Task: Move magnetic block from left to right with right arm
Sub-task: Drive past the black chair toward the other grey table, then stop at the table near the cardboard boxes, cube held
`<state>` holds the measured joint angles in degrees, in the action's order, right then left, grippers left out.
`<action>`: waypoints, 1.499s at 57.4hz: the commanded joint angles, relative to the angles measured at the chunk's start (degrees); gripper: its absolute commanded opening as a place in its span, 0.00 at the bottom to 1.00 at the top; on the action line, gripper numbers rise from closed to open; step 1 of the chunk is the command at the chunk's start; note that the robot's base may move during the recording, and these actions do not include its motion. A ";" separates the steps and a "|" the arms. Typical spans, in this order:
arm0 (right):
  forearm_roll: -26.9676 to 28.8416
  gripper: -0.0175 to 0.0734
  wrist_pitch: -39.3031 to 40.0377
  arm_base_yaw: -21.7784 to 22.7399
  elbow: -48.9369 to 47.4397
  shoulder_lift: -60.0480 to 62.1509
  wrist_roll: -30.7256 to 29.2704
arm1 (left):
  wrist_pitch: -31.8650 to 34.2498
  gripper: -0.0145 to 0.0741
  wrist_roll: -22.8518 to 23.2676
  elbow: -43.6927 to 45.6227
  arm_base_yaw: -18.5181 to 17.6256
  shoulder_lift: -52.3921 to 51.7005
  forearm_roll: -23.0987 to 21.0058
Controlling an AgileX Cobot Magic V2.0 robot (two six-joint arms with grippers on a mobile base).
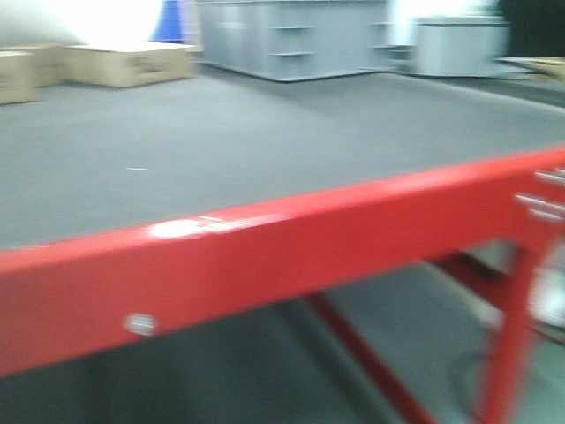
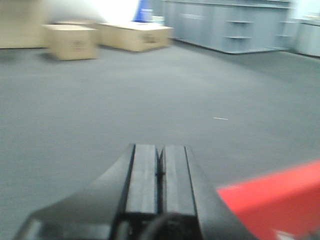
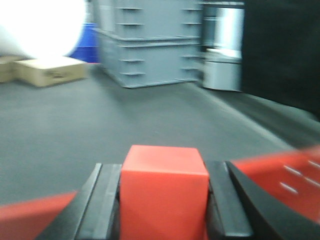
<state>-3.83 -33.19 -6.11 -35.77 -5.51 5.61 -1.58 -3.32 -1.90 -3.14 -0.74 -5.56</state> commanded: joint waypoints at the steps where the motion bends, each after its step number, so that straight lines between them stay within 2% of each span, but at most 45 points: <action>1: -0.34 0.43 5.27 0.08 -1.41 -1.12 -0.38 | 4.84 0.02 0.34 -0.37 0.08 -0.54 -0.27; 86: -0.34 0.43 5.27 0.08 -1.41 -1.12 -0.38 | 4.84 0.02 0.34 -0.37 0.08 -0.54 -0.27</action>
<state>-3.83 -33.19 -6.11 -35.77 -5.51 5.61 -1.58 -3.32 -1.90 -3.14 -0.74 -5.56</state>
